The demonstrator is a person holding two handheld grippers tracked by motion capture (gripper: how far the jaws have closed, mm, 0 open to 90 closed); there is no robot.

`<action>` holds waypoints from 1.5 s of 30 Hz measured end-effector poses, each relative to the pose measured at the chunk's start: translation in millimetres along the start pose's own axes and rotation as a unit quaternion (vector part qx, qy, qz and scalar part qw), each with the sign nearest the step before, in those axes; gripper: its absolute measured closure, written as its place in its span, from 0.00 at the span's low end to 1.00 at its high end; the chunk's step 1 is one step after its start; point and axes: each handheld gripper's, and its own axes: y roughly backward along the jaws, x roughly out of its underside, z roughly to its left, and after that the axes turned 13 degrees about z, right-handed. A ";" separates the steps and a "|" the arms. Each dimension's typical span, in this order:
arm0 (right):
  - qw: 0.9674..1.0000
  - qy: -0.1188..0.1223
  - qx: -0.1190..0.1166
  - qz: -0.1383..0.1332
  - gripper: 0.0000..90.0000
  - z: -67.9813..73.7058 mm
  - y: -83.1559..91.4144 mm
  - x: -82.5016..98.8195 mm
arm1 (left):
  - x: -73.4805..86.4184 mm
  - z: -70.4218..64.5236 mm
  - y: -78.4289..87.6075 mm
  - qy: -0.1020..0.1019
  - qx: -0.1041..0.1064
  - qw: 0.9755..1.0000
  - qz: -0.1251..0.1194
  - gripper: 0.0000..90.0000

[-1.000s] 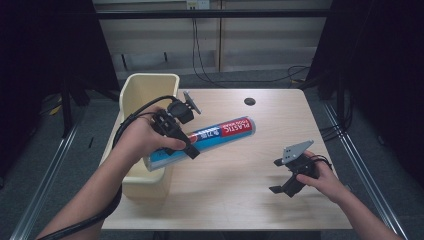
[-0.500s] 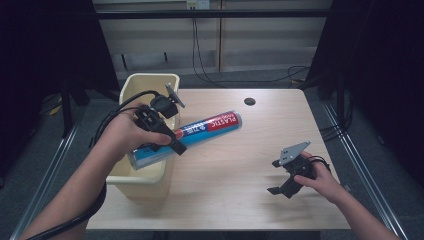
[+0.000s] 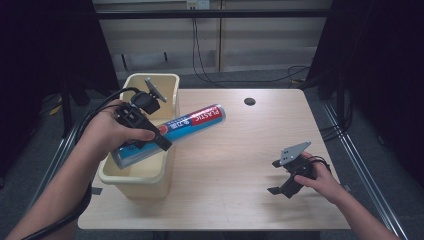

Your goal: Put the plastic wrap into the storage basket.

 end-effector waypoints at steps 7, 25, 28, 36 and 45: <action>1.000 0.001 0.001 -0.002 0.03 0.2 -0.3 2.5 | 12.5 8.0 6.7 0.026 -0.002 1.000 -0.010 0.36; 1.000 -0.004 0.004 -0.009 0.03 1.4 1.2 8.3 | 42.6 26.0 20.7 0.089 -0.001 0.996 -0.026 0.36; 1.000 -0.007 0.005 -0.008 0.03 0.6 1.0 9.8 | 47.0 28.3 22.8 0.104 0.001 0.994 -0.032 0.36; 1.000 -0.005 0.003 -0.010 0.03 0.6 0.2 9.9 | 52.7 32.8 26.6 0.109 0.001 0.994 -0.029 0.36; 1.000 -0.004 0.005 -0.011 0.03 0.0 -1.1 11.0 | 59.4 33.0 32.0 0.125 -0.001 0.992 -0.031 0.36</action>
